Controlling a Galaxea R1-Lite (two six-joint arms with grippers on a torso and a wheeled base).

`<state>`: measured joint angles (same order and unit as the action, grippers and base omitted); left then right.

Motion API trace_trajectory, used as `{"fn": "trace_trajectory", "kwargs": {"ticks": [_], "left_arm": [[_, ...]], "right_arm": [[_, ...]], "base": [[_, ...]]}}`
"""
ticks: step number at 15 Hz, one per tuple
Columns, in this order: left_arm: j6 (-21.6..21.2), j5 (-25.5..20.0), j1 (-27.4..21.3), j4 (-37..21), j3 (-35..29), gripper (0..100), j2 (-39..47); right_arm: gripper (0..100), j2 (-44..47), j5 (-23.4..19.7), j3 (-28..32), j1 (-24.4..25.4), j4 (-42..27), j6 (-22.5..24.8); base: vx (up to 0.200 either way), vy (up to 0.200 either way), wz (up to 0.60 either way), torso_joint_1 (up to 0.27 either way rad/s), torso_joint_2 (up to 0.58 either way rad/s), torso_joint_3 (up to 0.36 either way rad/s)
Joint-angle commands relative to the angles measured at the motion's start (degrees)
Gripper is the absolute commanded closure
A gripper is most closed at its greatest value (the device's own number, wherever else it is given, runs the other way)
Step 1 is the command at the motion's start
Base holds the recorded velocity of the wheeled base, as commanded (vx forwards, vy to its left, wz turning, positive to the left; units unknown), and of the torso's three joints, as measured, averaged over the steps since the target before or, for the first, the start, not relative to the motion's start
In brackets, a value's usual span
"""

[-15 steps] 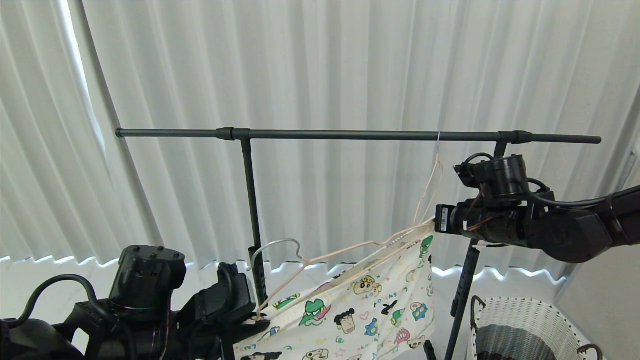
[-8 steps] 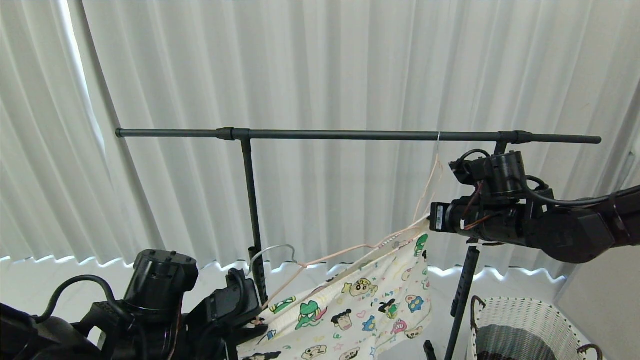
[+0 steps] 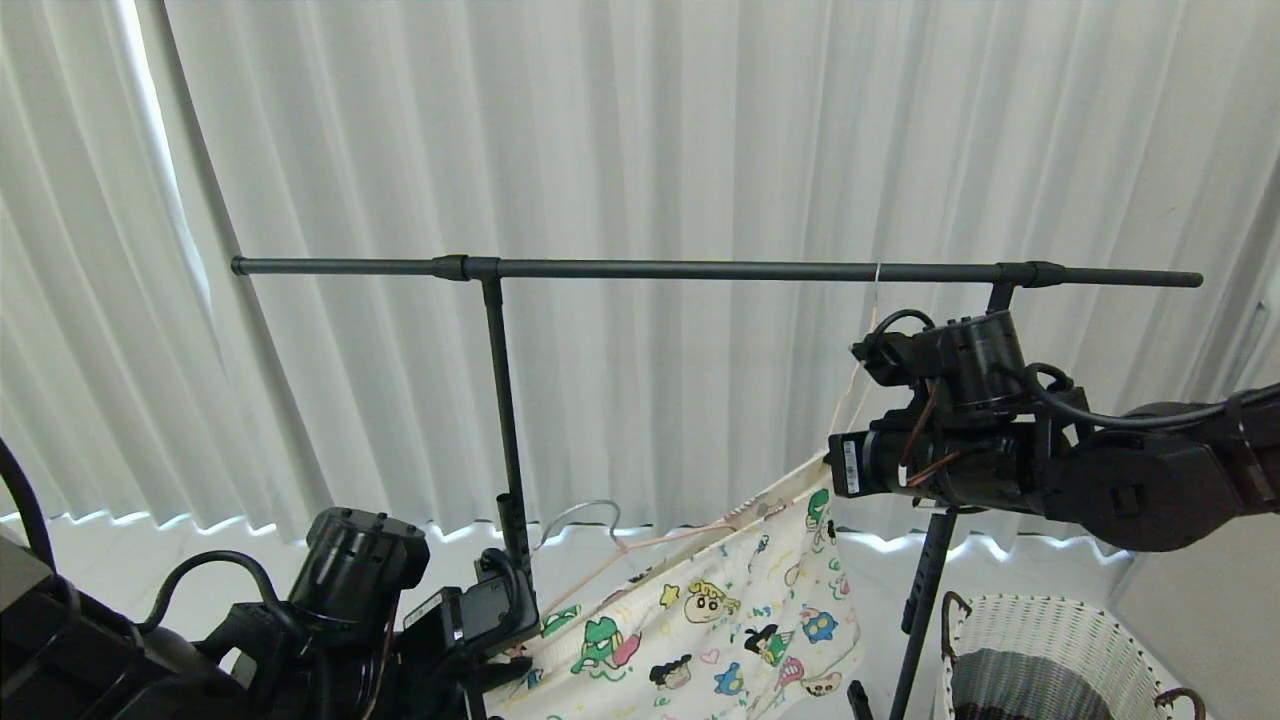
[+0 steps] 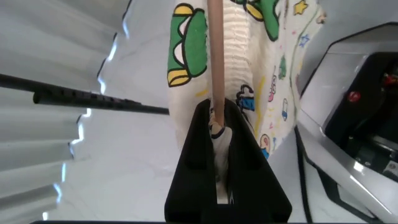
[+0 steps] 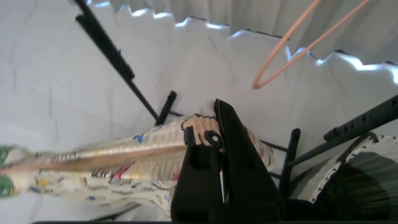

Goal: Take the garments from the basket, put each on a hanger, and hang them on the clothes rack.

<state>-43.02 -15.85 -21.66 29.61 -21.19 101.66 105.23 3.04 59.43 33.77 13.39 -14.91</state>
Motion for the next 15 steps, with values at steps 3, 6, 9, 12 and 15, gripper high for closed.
{"fn": "trace_trajectory", "kwargs": {"ticks": [3, 6, 9, 12, 15], "left_arm": [[5.6, 3.7, 0.0, 0.2, -3.9, 100, 2.5], [6.0, 4.7, -0.1, 0.2, -4.2, 100, 2.2], [6.5, 3.7, -0.5, 0.4, -3.9, 100, 1.3], [6.4, -4.3, -0.1, 0.4, -1.8, 100, -1.5], [6.4, -11.4, 0.0, 0.4, -0.3, 100, -5.2]], "right_arm": [[100, -3.6, -0.1, 0.5, 4.6, -6.8, 2.5], [0, -6.3, -0.1, 0.6, 7.8, -11.5, 2.5], [0, -6.8, 0.2, -0.5, 8.9, -12.1, 5.5], [0, -7.7, -0.1, -2.2, 8.2, -12.2, 13.7], [0, -8.7, -4.3, -4.7, 6.3, -12.3, 23.4]], "base": [[0.0, 0.0, 0.0, 0.0, 0.0, 0.0], [0.0, 0.0, 0.0, 0.0, 0.0, 0.0], [0.0, 0.0, 0.0, 0.0, 0.0, 0.0], [0.0, 0.0, 0.0, 0.0, 0.0, 0.0], [0.0, 0.0, 0.0, 0.0, 0.0, 0.0]]}}
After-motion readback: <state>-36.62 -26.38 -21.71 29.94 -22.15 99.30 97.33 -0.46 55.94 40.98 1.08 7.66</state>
